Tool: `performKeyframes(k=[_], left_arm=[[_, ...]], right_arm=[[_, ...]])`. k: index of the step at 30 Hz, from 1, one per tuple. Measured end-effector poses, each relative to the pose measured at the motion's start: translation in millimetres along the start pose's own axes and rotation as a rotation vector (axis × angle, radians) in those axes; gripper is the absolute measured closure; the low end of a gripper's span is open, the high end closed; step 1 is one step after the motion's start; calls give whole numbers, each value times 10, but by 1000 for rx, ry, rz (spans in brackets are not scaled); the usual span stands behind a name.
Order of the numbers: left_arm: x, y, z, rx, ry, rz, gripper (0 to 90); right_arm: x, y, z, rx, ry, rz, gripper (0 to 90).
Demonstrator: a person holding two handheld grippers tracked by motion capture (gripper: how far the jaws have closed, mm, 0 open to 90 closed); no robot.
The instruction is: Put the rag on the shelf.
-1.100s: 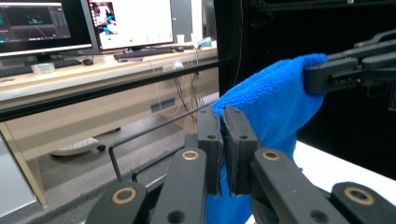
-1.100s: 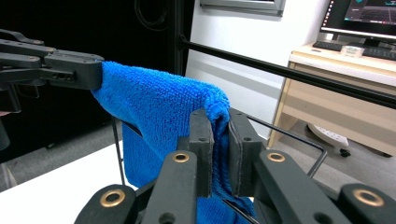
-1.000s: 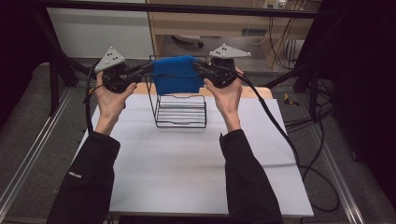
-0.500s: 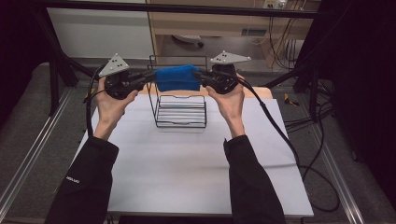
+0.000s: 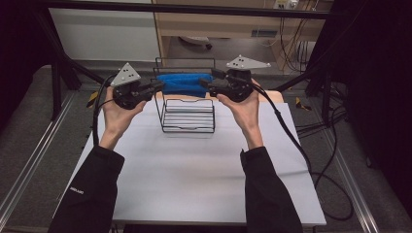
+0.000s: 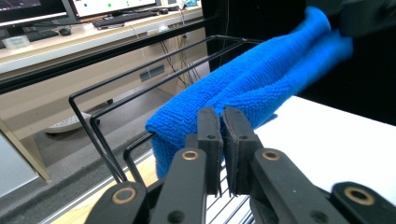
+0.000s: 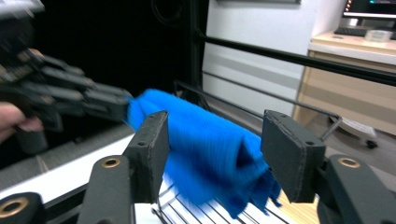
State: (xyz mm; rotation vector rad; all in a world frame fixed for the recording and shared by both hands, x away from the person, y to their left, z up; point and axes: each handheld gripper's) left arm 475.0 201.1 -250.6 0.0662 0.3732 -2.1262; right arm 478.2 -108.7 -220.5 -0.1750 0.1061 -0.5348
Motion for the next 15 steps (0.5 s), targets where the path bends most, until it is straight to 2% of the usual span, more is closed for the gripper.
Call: performKeyframes(k=[2, 4, 9, 12, 15], left_arm=[[12, 1, -4, -2, 10, 4, 859], [13, 2, -13, -2, 10, 2, 859], [6, -4, -57, -4, -1, -12, 832], [-2, -26, -77, -12, -29, -26, 772], [9, -75, -53, -13, -62, -38, 722]], right_arm=[[-9, -23, 17, 23, 11, 11, 430], [-8, -19, 18, 19, 21, 22, 530], [-20, 52, -36, -49, 45, 29, 744], [-26, 99, -73, -98, 54, 34, 821], [-31, 153, -124, -151, 53, 16, 842]])
Point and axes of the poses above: each handheld gripper's, and its own axes: y roughly forward along the jaws, z roughly out of its top, x roughly to its right, and after that the axes turned 12 degrees about z, right-handed
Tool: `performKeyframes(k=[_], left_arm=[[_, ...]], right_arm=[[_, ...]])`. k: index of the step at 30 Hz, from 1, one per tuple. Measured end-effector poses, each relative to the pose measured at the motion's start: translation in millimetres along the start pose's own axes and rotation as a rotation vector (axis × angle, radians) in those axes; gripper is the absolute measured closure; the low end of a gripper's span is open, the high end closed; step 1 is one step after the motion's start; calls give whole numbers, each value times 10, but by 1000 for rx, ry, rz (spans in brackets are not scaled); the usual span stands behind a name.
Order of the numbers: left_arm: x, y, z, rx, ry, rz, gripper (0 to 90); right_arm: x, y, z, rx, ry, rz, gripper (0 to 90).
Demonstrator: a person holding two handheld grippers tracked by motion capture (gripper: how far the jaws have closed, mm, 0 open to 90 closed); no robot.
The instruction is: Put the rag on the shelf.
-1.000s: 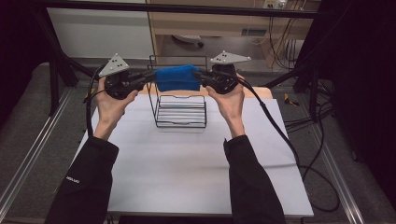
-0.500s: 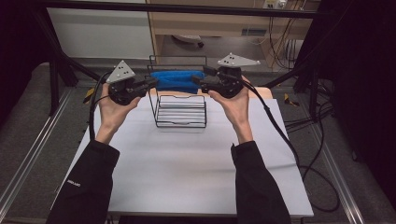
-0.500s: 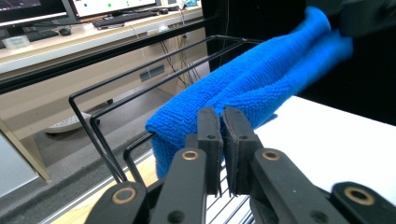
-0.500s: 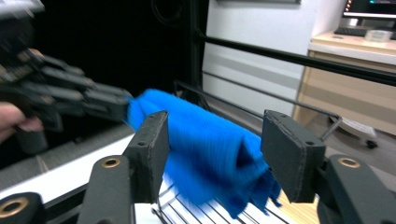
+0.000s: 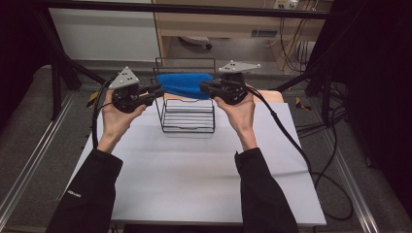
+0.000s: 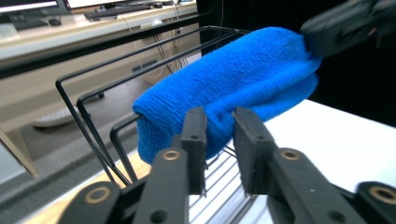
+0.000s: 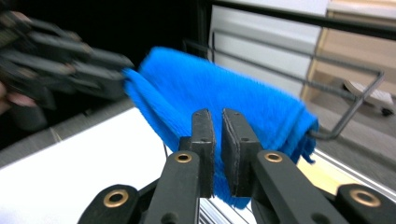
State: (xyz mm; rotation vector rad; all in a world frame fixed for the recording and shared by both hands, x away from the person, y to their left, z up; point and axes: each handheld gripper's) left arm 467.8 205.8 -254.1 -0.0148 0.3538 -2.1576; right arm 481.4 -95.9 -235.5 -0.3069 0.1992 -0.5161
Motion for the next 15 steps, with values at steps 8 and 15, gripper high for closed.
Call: performKeyframes(k=[8, 15], left_arm=[[78, -16, 64, -50, -12, -18, 772], [78, 179, -65, -161, -29, 20, 897]], right_arm=[[35, 113, -120, -35, 9, -23, 838], [55, 179, -201, -51, -7, -32, 823]])
Point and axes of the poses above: each handheld gripper's, and its own axes: y roughly forward along the jaws, z roughly out of its top, x roughly to its right, and after that the axes turned 12 degrees about z, right-handed
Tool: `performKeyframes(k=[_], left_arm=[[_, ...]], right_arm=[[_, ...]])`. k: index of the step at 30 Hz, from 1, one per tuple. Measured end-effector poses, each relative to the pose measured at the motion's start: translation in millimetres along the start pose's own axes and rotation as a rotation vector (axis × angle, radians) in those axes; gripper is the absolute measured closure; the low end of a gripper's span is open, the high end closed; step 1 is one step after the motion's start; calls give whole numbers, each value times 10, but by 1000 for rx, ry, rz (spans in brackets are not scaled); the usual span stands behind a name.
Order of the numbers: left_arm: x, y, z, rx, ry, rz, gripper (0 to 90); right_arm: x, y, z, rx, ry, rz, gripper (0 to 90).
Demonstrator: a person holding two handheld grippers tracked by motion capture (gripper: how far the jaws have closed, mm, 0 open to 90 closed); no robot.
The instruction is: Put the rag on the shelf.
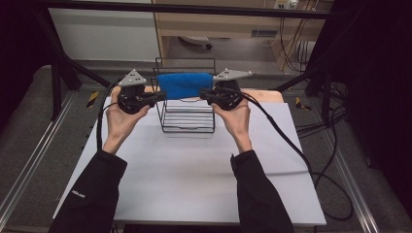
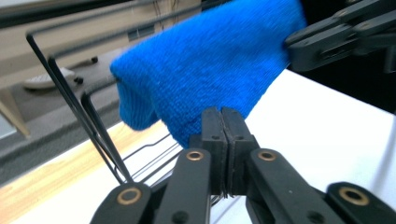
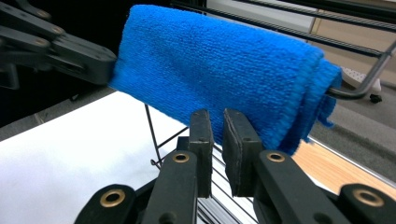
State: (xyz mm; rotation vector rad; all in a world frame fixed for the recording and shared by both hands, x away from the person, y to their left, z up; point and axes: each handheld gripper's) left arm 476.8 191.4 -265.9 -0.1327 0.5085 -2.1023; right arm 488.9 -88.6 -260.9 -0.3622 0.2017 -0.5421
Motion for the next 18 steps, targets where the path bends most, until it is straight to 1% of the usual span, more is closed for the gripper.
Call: performKeyframes(k=[2, 4, 6, 8, 10, 12, 14, 16, 18], left_arm=[[4, 61, -21, -10, 9, 25, 898], [-6, 108, -35, -17, 4, 40, 898], [-25, 148, -50, -11, -17, 43, 898], [-32, 159, -59, -8, -26, 37, 898], [-29, 136, -67, -2, -22, 32, 895], [-24, 88, -73, 5, -21, 27, 863], [-26, 22, -85, 16, -26, 18, 824], [-40, -44, -103, 12, -32, 13, 761], [-55, -110, -123, 6, -30, 16, 703]], right_arm=[[-1, 19, -2, 3, 1, 1, 820], [5, 31, -6, 3, 1, 1, 814], [5, 41, -10, 3, -1, -5, 797], [1, 43, -11, 6, -3, -5, 783], [-9, 26, -8, 13, -8, 5, 760], [-26, -22, 1, 21, -14, 14, 736], [-51, -95, 15, 34, -15, 15, 696], [-79, -178, 28, 48, -19, 21, 638], [-106, -258, 39, 49, -19, 23, 580]])
Point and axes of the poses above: each handheld gripper's, and its own axes: y roughly forward along the jaws, z roughly out of its top, x roughly to its right, and after that the axes turned 12 degrees about z, right-handed
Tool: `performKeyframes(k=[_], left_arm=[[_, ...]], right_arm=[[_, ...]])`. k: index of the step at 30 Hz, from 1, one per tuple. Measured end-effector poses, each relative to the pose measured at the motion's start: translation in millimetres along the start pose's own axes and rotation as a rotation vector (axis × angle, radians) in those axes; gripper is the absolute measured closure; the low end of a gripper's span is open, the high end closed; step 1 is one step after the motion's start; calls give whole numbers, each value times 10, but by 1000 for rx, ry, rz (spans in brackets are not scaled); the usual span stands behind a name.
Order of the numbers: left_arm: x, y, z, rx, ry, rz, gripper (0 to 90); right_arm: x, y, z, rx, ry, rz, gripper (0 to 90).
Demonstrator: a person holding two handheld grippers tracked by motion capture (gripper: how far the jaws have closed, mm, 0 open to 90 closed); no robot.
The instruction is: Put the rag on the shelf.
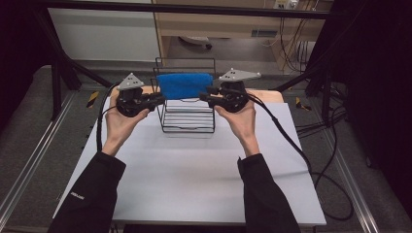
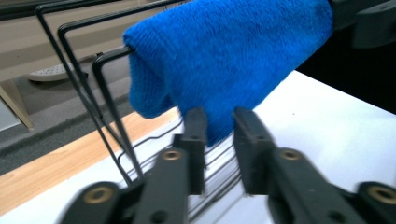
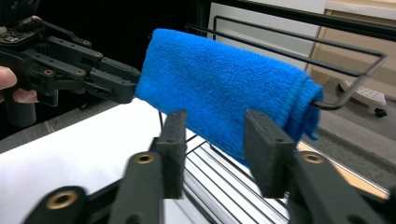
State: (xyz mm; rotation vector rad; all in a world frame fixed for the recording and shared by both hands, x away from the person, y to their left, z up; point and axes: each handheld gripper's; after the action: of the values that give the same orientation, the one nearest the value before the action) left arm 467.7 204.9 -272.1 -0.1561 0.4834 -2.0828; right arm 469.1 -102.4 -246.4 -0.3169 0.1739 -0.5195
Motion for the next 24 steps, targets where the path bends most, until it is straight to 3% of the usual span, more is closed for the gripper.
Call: performKeyframes(k=[6, 10, 17, 24], left_arm=[[-41, -155, -164, -18, -19, -19, 535], [-55, -171, -311, -77, -7, -24, 415], [-37, -185, -570, -104, 13, -28, 252], [-18, -239, -798, -134, 18, -29, 142]], right_arm=[[-18, -244, -49, 24, 35, -8, 387], [17, -385, -146, 17, 48, -34, 258], [91, -596, -343, 2, 75, -33, 136], [135, -688, -635, -20, 100, -23, 72]])
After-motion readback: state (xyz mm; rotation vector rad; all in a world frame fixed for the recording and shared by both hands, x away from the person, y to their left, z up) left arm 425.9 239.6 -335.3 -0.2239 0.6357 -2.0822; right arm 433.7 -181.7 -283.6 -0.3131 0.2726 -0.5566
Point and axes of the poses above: each handheld gripper's, and its own axes: y roughly forward along the jaws, z roughly out of its top, x roughly to its right, and after that the axes turned 12 degrees about z, right-handed
